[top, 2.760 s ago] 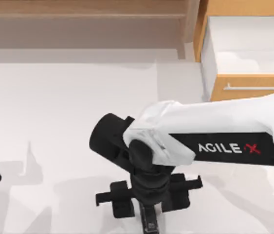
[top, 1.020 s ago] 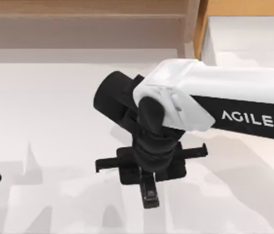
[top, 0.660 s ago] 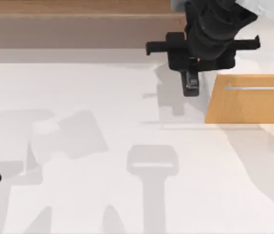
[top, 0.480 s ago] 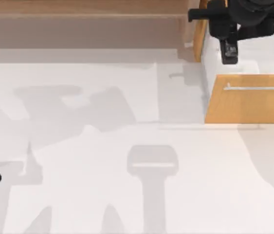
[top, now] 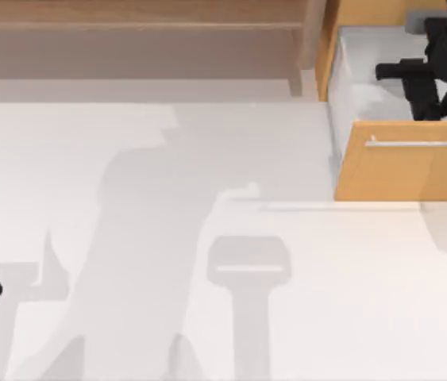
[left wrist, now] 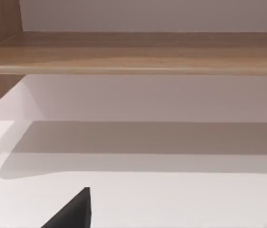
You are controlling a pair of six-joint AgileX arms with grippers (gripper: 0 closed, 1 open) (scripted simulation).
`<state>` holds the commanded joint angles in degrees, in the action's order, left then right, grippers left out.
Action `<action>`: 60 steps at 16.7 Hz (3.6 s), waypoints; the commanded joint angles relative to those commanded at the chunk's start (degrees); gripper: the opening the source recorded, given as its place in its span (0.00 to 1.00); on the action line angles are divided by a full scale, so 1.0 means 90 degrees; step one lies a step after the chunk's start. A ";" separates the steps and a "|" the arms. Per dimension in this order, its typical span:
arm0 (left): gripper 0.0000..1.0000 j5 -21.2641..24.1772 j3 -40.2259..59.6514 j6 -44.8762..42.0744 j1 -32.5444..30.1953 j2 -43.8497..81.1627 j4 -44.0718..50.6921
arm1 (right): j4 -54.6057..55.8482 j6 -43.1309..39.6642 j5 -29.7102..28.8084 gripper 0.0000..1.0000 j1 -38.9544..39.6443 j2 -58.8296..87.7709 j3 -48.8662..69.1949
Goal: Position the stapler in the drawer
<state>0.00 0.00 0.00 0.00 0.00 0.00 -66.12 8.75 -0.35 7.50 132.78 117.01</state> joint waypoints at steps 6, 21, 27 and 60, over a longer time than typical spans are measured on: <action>1.00 0.0000 0.0000 0.0000 0.0000 0.0000 0.0000 | -0.0061 -0.0049 0.0239 0.00 -0.0084 0.0216 -0.0194; 1.00 0.0000 0.0000 0.0000 0.0000 0.0000 0.0000 | -0.0211 0.0675 -0.0220 0.00 0.0066 -0.0319 0.0256; 1.00 0.0000 0.0000 0.0000 0.0000 0.0000 0.0000 | 0.0171 0.0017 0.0161 0.00 -0.0051 0.0279 -0.0289; 1.00 0.0000 0.0000 0.0000 0.0000 0.0000 0.0000 | 0.0806 -0.0263 0.0285 1.00 -0.0068 -0.0342 -0.0758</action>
<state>0.00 0.00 0.00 0.00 0.00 0.00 -58.87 6.38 2.21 6.89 129.70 110.19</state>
